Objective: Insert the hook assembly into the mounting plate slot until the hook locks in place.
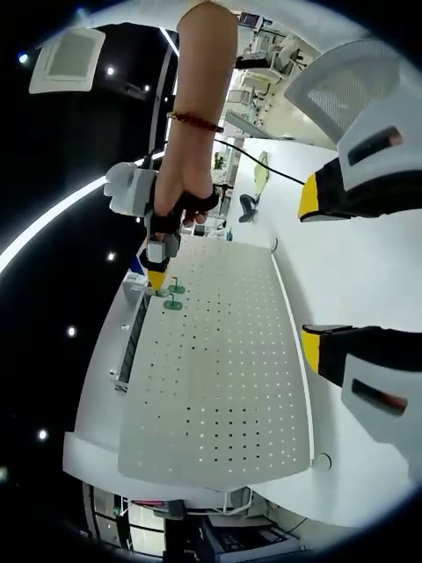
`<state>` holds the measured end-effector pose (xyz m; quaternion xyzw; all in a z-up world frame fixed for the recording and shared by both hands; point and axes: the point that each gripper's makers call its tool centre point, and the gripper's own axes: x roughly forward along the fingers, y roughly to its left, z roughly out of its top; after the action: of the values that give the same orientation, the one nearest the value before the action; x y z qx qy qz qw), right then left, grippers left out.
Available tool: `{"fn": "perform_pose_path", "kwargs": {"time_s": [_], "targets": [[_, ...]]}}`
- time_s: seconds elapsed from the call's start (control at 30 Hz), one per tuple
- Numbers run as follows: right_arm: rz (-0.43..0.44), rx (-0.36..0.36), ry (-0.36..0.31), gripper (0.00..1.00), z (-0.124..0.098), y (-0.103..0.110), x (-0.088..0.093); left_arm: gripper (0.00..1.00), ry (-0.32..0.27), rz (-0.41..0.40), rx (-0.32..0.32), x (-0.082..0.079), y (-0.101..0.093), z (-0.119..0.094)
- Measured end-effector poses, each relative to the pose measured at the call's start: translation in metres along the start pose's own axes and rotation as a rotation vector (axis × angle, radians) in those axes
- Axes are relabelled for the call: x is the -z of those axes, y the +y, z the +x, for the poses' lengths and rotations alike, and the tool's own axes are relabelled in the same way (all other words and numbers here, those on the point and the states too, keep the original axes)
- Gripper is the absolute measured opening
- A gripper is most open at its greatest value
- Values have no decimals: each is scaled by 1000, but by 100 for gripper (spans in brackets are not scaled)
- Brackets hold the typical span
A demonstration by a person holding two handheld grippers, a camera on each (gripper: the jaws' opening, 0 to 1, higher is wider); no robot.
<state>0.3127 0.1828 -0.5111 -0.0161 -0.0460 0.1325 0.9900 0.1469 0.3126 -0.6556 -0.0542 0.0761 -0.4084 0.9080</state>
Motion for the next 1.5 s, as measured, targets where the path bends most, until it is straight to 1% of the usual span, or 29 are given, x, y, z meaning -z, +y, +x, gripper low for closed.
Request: {"fn": "perform_pose_path", "kwargs": {"time_s": [0.03,0.13,0.2,0.57,0.67,0.73,0.83,0.9,1.03,1.1,1.13,1.2,1.27,1.37,1.4,1.5], "targets": [[-24,0,1,1,2,-1,-1,48,1,-1,0,0,1,0],[-26,2,3,1,8,-3,-2,49,-5,-5,0,-1,3,-1],[-45,13,5,1,12,-7,-3,49,-3,-8,-1,-1,5,-2],[-50,45,2,1,30,-15,-4,49,6,-18,-7,3,15,-4],[-63,46,6,1,36,-14,-2,48,8,-24,-12,4,18,-4],[-71,47,12,1,40,-13,0,48,-2,-14,-20,1,21,-4],[-75,48,14,1,47,-13,2,49,-6,-20,-22,0,25,-3],[-82,49,24,1,51,-14,4,49,0,-14,-25,2,26,-2],[-87,60,25,1,58,-17,6,51,3,-14,-24,3,27,-2],[-92,54,26,1,61,-18,6,54,7,-24,-22,4,26,-2],[-98,50,29,1,63,-18,7,56,1,-20,-17,3,26,-2],[-110,64,37,1,65,-22,9,59,-8,-15,-12,0,25,-2],[-94,66,27,1,66,-24,8,59,-3,-1,-6,0,24,-1],[-104,67,34,1,71,-26,9,61,5,14,-5,1,25,0],[-94,64,41,1,73,-27,10,61,5,13,-3,1,24,0],[-103,75,45,1,77,-30,9,60,14,16,0,2,24,1]]}}
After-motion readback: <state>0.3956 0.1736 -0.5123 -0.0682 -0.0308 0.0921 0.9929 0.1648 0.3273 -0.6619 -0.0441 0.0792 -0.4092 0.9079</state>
